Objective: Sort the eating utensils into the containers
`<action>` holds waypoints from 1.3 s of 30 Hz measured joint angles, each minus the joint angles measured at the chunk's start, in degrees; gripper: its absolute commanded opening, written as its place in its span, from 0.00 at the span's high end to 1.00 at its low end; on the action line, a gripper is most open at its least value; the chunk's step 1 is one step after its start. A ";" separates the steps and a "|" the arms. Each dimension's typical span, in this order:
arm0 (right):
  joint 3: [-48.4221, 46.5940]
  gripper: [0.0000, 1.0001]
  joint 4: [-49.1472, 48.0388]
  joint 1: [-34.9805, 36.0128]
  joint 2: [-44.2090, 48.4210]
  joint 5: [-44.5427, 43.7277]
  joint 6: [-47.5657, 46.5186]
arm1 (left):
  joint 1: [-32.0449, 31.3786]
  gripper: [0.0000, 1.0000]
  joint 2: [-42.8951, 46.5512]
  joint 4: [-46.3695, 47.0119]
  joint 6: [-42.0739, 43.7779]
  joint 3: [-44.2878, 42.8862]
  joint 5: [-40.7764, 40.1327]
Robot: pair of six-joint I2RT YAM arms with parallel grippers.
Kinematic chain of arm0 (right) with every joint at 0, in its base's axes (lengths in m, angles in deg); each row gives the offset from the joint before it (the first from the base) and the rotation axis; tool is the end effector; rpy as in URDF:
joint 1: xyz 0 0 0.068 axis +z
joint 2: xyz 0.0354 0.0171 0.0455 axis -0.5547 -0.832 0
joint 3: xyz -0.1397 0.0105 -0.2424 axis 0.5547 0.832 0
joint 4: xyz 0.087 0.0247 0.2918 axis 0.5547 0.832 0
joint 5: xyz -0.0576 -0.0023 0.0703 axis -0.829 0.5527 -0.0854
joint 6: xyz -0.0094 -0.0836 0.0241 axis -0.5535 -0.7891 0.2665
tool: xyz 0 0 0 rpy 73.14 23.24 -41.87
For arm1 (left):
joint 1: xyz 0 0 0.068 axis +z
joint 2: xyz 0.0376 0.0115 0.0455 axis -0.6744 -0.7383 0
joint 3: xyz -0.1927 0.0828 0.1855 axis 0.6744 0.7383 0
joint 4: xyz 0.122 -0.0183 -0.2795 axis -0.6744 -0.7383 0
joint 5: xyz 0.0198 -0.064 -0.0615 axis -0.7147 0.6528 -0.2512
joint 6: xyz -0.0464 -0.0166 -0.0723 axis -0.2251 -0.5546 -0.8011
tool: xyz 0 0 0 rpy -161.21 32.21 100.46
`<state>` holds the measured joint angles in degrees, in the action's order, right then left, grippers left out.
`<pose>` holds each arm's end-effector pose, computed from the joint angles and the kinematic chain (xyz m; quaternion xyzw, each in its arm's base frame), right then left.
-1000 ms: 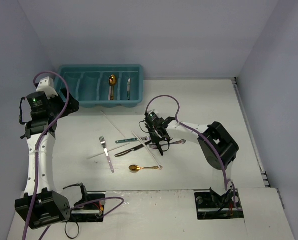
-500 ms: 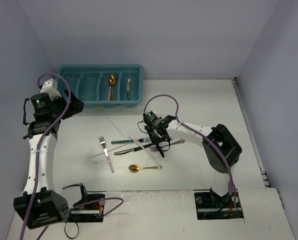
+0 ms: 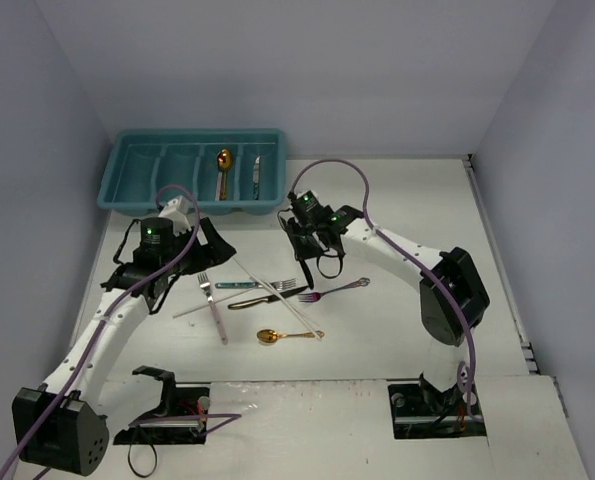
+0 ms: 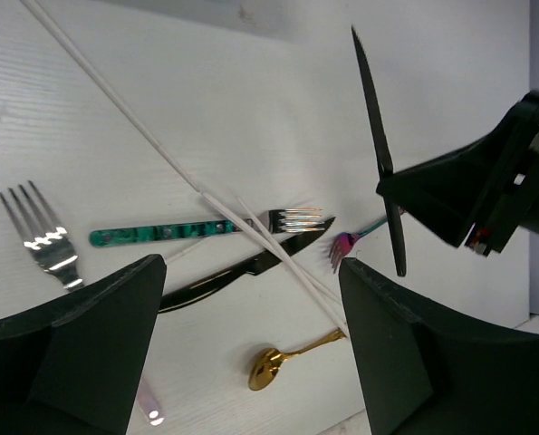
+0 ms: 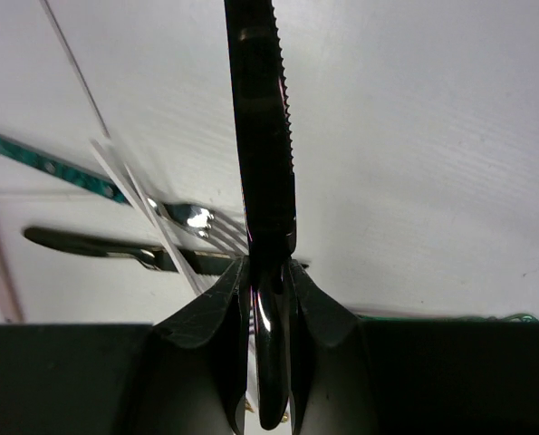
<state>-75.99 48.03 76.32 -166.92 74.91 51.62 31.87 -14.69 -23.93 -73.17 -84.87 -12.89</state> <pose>0.3555 0.3281 0.2084 -0.1633 0.9061 0.2125 0.3273 0.2906 -0.0828 0.2734 -0.0888 0.8482 -0.3394 0.3969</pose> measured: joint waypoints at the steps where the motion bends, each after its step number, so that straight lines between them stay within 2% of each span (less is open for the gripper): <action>1: -1.39 1.00 0.18 -0.83 -0.08 0.67 0.99 | -1.20 0.25 0.01 0.87 -1.29 0.61 -0.31; 7: -8.54 1.00 0.04 -4.29 -1.23 3.72 7.37 | -9.01 0.25 0.12 6.37 -6.99 3.98 -3.11; 12: -10.64 1.00 -0.04 -4.12 -3.07 6.59 11.78 | -14.17 0.25 -0.39 13.59 -9.24 3.98 -4.94; 18: -11.94 1.00 0.48 -2.84 -5.30 8.95 15.04 | -16.13 0.26 -4.54 17.47 -9.72 3.10 -6.33; 29: -14.62 1.00 0.35 -1.66 -6.28 12.09 17.34 | -17.93 0.31 -8.81 18.50 -9.63 2.62 -6.29; 35: -14.97 1.00 0.29 -1.66 -6.50 14.06 18.38 | -17.93 0.46 -10.26 19.84 -9.71 1.99 -6.35; 39: -15.20 1.00 0.26 -1.64 -6.55 15.34 19.17 | -17.95 0.51 -11.40 20.79 -10.47 1.80 -6.31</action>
<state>-91.19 48.29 74.68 -173.47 90.26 70.79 13.92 -26.09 -3.14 -83.64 -83.06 -19.21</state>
